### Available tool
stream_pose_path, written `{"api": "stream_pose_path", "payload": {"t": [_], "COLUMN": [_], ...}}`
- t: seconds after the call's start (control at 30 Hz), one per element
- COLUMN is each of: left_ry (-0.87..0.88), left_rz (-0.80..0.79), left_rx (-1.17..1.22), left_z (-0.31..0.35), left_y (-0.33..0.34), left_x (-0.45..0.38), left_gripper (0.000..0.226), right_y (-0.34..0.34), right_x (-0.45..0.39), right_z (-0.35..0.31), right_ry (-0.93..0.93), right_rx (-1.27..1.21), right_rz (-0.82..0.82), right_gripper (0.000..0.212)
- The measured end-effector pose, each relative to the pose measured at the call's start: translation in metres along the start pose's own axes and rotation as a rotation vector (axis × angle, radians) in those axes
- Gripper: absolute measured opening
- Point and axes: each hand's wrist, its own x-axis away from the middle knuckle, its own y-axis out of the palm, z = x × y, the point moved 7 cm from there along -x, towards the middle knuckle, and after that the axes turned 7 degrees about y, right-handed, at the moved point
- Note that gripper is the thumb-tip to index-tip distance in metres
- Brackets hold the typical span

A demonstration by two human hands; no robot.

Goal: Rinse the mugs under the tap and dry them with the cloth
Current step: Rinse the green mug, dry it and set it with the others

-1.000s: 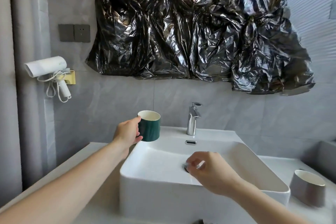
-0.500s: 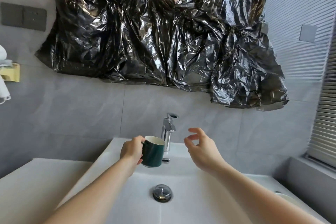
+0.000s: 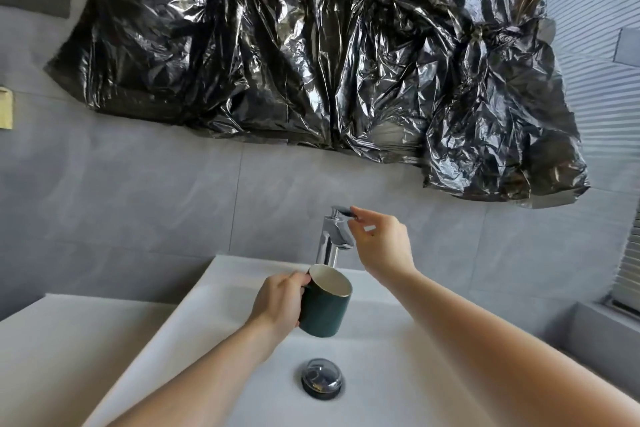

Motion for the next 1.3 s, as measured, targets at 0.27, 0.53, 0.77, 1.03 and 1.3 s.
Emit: {"api": "stream_pose_path", "payload": {"t": [0.27, 0.53, 0.77, 1.03, 1.3], "left_ry": [-0.002, -0.023, -0.023, 0.025, 0.028], "left_rz": [-0.024, -0.095, -0.087, -0.125, -0.206], "left_rx": [0.013, -0.011, 0.016, -0.060, -0.121], "left_z": [0.001, -0.002, 0.003, 0.009, 0.003], "left_y": [0.006, 0.013, 0.011, 0.014, 0.019], "left_x": [0.005, 0.008, 0.012, 0.021, 0.025], "left_gripper": [0.034, 0.045, 0.040, 0.046, 0.047], "right_y": [-0.001, 0.002, 0.000, 0.029, 0.046], "right_x": [-0.024, -0.029, 0.021, 0.097, 0.101], "right_z": [-0.002, -0.004, 0.035, 0.094, 0.101], "right_ry": [-0.023, 0.031, 0.188, 0.068, 0.143], "right_rx": [0.083, 0.050, -0.236, -0.002, -0.128], "right_rz": [0.060, 0.015, 0.009, -0.438, -0.516], "right_gripper": [0.023, 0.027, 0.040, 0.099, 0.087]}}
